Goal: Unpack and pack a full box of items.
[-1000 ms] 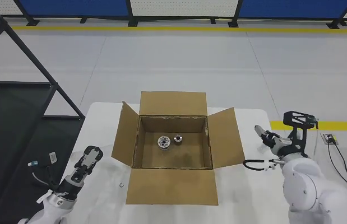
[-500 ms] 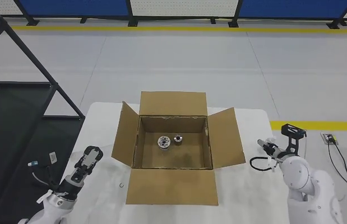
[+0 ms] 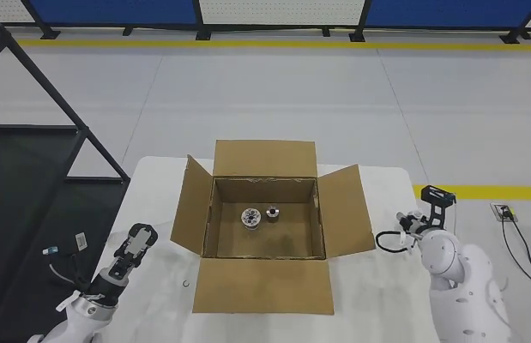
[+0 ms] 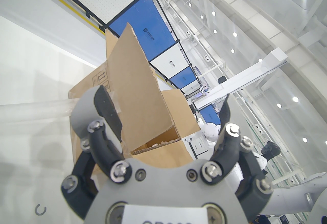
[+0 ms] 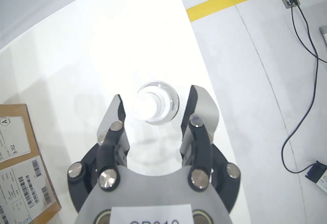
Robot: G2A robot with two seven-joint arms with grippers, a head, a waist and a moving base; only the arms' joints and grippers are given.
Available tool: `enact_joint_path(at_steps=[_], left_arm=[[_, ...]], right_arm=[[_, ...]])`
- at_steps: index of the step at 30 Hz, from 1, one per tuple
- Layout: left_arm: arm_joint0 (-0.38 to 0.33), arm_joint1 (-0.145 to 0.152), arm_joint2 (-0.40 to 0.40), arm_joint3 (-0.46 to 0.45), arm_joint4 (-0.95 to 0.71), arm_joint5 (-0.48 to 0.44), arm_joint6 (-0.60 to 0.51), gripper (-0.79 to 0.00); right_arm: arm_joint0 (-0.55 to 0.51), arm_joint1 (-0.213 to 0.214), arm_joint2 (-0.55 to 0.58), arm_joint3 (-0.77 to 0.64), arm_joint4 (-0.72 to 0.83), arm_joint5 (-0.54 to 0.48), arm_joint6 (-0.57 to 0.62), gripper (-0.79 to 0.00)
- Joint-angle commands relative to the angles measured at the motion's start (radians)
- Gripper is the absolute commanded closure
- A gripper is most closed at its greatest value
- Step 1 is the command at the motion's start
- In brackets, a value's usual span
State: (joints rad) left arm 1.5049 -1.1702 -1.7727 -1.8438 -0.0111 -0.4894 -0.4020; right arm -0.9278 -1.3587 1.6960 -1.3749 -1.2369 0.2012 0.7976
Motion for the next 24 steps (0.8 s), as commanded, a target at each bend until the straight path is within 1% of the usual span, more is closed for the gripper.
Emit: enact_joint_path(at_steps=[1, 2, 5, 9, 12, 15, 20, 22, 24], left_arm=[[0.0, 0.0, 0.0, 0.0, 0.0, 0.0, 0.0, -0.785], [0.0, 0.0, 0.0, 0.0, 0.0, 0.0, 0.0, -0.785], [0.0, 0.0, 0.0, 0.0, 0.0, 0.0, 0.0, -0.785], [0.0, 0.0, 0.0, 0.0, 0.0, 0.0, 0.0, -0.785], [0.0, 0.0, 0.0, 0.0, 0.0, 0.0, 0.0, -0.785], [0.0, 0.0, 0.0, 0.0, 0.0, 0.0, 0.0, -0.785], [0.0, 0.0, 0.0, 0.0, 0.0, 0.0, 0.0, -0.785], [0.0, 0.0, 0.0, 0.0, 0.0, 0.0, 0.0, -0.785], [0.0, 0.0, 0.0, 0.0, 0.0, 0.0, 0.0, -0.785]], right_arm=[[0.005, 0.002, -0.001, 0.008, 0.005, -0.002, -0.004, -0.025], [0.005, 0.002, -0.002, 0.004, 0.008, 0.0, -0.01, -0.003], [-0.007, 0.004, 0.001, -0.026, 0.017, 0.007, -0.027, 0.0], [-0.042, 0.006, 0.011, -0.123, 0.039, 0.007, -0.041, 0.0], [-0.087, 0.007, 0.008, -0.257, 0.06, -0.003, -0.044, 0.0], [-0.14, 0.006, -0.013, -0.431, 0.058, 0.0, -0.039, 0.0], [-0.228, 0.005, -0.098, -0.755, 0.014, -0.028, -0.038, 0.0], [-0.244, 0.005, -0.138, -0.845, 0.002, -0.057, -0.041, 0.0], [-0.249, 0.006, -0.186, -0.905, 0.017, -0.104, -0.046, 0.0]])
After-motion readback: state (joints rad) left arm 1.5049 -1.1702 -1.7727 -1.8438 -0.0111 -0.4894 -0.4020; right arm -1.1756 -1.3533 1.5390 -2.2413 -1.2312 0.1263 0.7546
